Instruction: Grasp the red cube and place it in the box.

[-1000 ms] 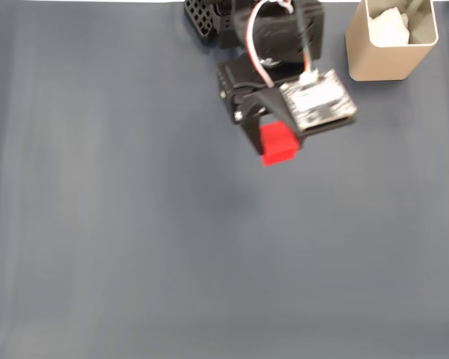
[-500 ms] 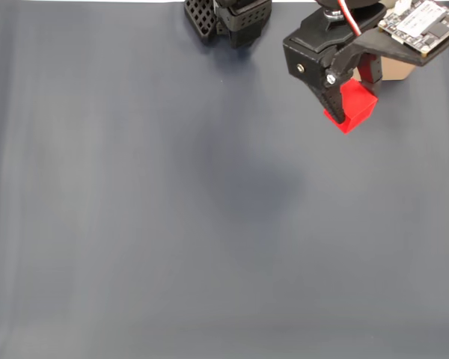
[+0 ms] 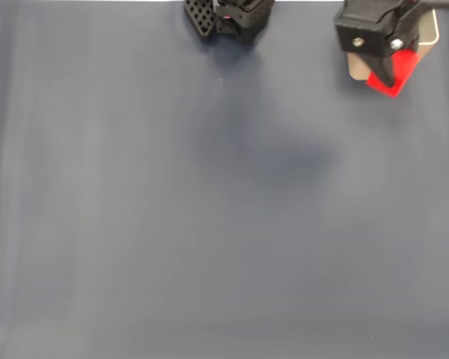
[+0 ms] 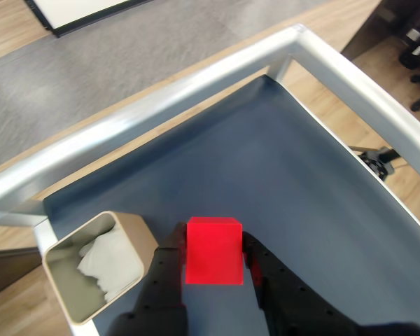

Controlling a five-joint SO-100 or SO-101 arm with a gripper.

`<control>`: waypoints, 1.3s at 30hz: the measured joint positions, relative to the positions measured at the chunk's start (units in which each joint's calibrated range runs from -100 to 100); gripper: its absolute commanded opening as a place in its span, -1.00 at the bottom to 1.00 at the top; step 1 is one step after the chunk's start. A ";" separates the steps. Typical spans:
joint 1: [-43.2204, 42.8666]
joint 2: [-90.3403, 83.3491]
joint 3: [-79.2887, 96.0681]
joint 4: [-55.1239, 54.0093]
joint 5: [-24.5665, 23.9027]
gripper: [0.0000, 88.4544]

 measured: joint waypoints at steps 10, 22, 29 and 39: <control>-6.16 -1.16 0.82 0.00 -0.68 -1.00; -12.78 -3.48 3.73 1.14 -1.32 -1.00; -16.54 -4.10 5.28 1.14 -1.47 -1.00; -21.27 -4.10 6.74 0.97 -1.95 -0.99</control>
